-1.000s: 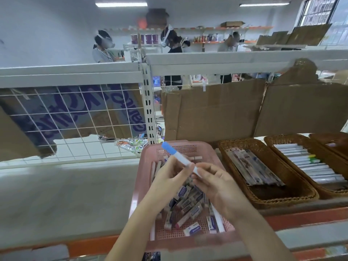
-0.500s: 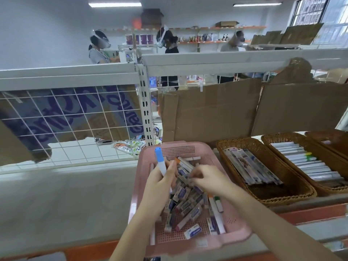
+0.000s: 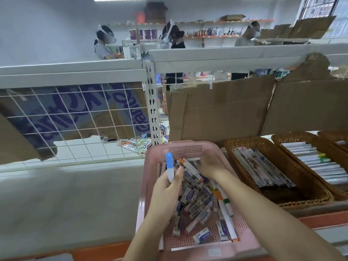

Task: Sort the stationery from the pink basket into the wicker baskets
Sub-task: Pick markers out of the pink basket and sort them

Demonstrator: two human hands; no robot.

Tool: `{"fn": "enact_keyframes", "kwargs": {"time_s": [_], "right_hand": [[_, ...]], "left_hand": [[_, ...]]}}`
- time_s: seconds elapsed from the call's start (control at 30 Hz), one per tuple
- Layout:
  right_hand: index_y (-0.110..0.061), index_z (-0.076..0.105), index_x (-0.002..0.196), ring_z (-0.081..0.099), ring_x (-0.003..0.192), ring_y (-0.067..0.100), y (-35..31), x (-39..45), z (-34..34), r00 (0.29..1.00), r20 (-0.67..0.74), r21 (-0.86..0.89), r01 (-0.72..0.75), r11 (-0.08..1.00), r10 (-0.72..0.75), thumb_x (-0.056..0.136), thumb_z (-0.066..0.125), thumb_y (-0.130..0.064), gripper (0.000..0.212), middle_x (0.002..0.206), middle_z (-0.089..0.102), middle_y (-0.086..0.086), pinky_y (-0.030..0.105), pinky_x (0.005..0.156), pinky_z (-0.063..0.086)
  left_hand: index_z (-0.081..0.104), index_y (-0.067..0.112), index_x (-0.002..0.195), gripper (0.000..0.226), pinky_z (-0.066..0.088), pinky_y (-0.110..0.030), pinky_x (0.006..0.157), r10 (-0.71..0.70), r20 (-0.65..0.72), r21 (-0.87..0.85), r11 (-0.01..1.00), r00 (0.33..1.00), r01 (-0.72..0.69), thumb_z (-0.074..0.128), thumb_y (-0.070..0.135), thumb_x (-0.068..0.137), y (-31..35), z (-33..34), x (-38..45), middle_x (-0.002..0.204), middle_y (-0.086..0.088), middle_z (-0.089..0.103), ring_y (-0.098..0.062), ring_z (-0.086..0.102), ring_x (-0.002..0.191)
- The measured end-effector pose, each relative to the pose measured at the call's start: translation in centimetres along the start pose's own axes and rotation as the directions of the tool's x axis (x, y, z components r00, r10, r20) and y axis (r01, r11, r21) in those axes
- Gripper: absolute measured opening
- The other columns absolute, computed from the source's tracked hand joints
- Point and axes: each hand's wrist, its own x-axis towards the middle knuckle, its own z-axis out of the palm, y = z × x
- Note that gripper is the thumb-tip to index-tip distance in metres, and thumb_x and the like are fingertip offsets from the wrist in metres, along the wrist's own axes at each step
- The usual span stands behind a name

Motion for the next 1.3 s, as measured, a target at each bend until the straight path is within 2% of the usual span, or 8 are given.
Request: {"fn": "enact_keyframes", "kwargs": {"time_s": [0.2,0.37,0.5,0.63,0.9,1.0,1.13,1.3], "right_hand": [[-0.014,0.055,0.093,0.058,0.081,0.020,-0.5,0.4,0.7,0.988,0.152,-0.088,0.026,0.996,-0.012,0.096,0.049,-0.034,0.022,0.081,0.055,0.003,0.026,0.062,0.044],[-0.006,0.056,0.114,0.062,0.097,0.022,-0.1,0.1,0.0,0.983,0.173,-0.035,-0.061,0.998,0.066,0.094,0.054,-0.035,0.035,0.112,0.062,0.010,0.032,0.083,0.052],[-0.011,0.058,0.107,0.061,0.086,0.020,-0.4,-0.8,-1.1,0.992,0.116,-0.050,-0.036,0.998,0.041,0.094,0.055,-0.028,0.022,0.102,0.063,0.008,0.027,0.070,0.049],[-0.014,0.063,0.076,0.056,0.063,0.010,-0.4,-3.3,-4.8,0.992,0.012,-0.010,0.124,0.992,-0.124,0.084,0.063,-0.017,0.009,0.072,0.057,0.000,0.019,0.051,0.041],[-0.032,0.063,0.076,0.054,0.064,-0.007,-3.0,-12.2,-10.6,0.893,0.019,0.134,0.443,0.887,-0.449,0.075,0.076,-0.028,0.014,0.077,0.057,-0.015,0.009,0.052,0.040],[-0.029,0.064,0.080,0.055,0.061,-0.002,-4.0,-14.0,-10.6,0.890,-0.015,0.239,0.445,0.863,-0.455,0.073,0.077,-0.029,0.014,0.075,0.061,-0.010,0.021,0.060,0.046],[-0.012,0.065,0.092,0.062,0.079,0.019,-4.8,-14.9,-9.3,0.900,-0.047,0.360,0.420,0.833,-0.434,0.073,0.078,-0.023,0.026,0.090,0.067,0.007,0.038,0.076,0.051],[-0.027,0.065,0.093,0.063,0.080,-0.003,-3.0,-13.9,-9.8,0.891,0.049,0.399,0.397,0.827,-0.451,0.076,0.078,-0.024,0.022,0.089,0.068,-0.011,0.011,0.065,0.050]], "left_hand": [[0.033,0.032,0.055,0.042,0.024,-0.019,0.047,0.011,0.018,0.040,0.999,1.000,-0.012,0.047,0.043,0.093,-0.5,-0.1,0.1,0.052,0.011,0.028,-0.008,0.023,0.049],[0.032,0.031,0.056,0.041,0.023,-0.016,0.046,0.023,0.020,0.065,0.998,1.000,-0.024,0.048,0.043,0.093,-0.3,0.0,-0.1,0.052,0.011,0.028,-0.008,0.024,0.049],[0.031,0.026,0.060,0.040,0.022,-0.017,0.046,0.028,0.008,0.074,0.997,1.000,-0.028,0.048,0.043,0.092,-0.1,0.1,-0.2,0.053,0.010,0.028,-0.009,0.023,0.050],[0.034,0.021,0.061,0.040,0.023,-0.016,0.046,0.064,0.011,0.093,0.994,0.998,-0.065,0.049,0.041,0.092,-0.2,0.2,-0.3,0.053,0.011,0.029,-0.008,0.025,0.050],[0.041,0.036,0.063,0.032,0.032,-0.016,0.049,0.187,0.095,0.182,0.962,0.978,-0.201,0.068,0.043,0.079,-0.2,0.6,-0.3,0.055,0.012,0.042,-0.007,0.036,0.051],[0.055,0.044,0.082,0.014,0.044,-0.020,0.055,0.205,0.128,0.172,0.959,0.970,-0.225,0.065,0.042,0.073,0.5,1.2,-0.6,0.071,0.012,0.057,-0.009,0.054,0.062],[0.063,0.049,0.081,0.033,0.038,-0.010,0.050,0.216,0.063,0.184,0.957,0.974,-0.224,0.063,0.016,0.083,0.6,1.5,-0.7,0.065,0.017,0.061,0.004,0.052,0.057],[0.061,0.026,0.073,0.015,0.037,-0.019,0.053,0.138,-0.039,0.167,0.977,0.990,-0.129,0.066,0.023,0.086,-0.2,1.0,-0.2,0.057,0.010,0.056,-0.001,0.046,0.053]]}}
